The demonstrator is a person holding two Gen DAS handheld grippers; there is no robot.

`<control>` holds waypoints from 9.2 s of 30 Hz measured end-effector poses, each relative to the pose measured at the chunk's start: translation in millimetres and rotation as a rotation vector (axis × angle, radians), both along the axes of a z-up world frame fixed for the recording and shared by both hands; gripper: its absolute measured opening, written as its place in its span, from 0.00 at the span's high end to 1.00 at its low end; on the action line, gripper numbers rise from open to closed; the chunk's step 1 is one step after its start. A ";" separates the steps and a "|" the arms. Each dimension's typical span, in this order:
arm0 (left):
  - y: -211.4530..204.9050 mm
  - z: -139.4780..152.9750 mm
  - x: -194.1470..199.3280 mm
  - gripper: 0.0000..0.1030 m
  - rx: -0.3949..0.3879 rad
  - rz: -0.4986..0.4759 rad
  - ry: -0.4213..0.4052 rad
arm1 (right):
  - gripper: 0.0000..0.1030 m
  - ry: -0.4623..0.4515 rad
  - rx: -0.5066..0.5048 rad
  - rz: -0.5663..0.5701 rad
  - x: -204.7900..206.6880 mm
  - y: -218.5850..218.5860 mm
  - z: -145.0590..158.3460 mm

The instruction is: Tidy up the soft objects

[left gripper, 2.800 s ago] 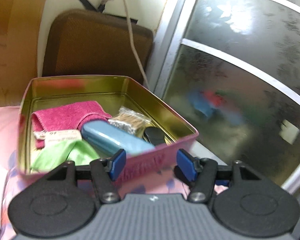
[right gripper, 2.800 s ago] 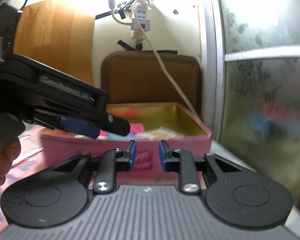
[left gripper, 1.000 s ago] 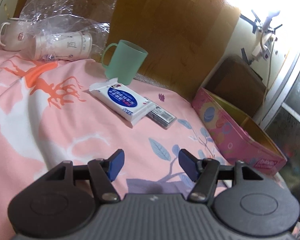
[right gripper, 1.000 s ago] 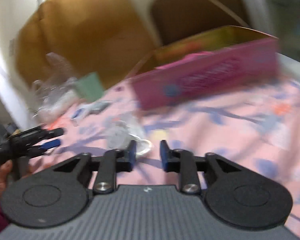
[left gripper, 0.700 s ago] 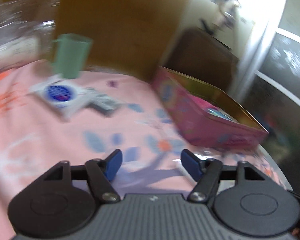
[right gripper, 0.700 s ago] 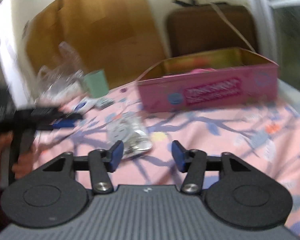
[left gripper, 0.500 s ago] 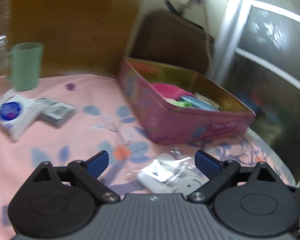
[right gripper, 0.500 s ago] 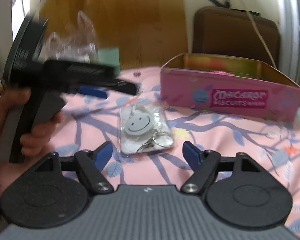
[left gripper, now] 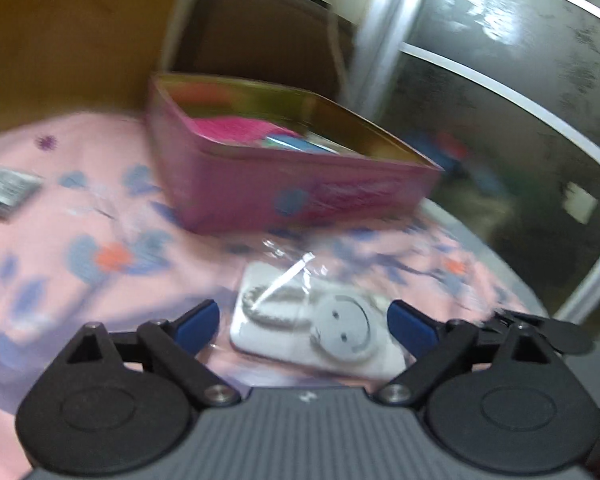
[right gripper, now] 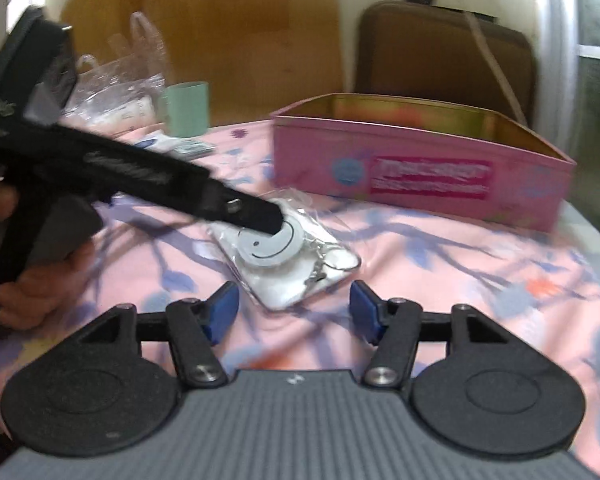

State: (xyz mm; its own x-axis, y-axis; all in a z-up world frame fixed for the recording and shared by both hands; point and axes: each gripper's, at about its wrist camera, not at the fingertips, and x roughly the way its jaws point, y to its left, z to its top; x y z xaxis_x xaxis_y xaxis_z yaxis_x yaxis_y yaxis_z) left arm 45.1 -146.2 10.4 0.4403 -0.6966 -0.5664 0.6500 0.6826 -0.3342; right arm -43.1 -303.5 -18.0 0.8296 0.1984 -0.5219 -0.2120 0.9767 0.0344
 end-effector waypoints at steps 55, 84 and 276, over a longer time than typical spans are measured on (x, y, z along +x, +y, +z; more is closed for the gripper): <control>-36.2 56.3 86.7 0.23 -0.035 0.216 -0.130 | 0.46 -0.238 -0.025 -0.211 108.3 -41.1 36.3; 34.7 5.4 -12.5 0.17 0.191 0.404 -0.135 | 0.37 -0.120 0.158 -0.279 13.6 2.1 29.9; -98.9 -1.1 -61.6 0.36 0.180 -0.261 -0.098 | 0.43 -0.092 -0.018 -0.077 -94.8 -62.9 -19.8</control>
State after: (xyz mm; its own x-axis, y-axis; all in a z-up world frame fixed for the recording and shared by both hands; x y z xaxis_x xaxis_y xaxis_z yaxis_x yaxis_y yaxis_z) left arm -16.5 -245.1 9.3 0.3182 -0.6860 -0.6543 0.8340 0.5307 -0.1509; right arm -137.8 -366.4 -37.8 0.8864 0.1233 -0.4462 -0.1374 0.9905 0.0009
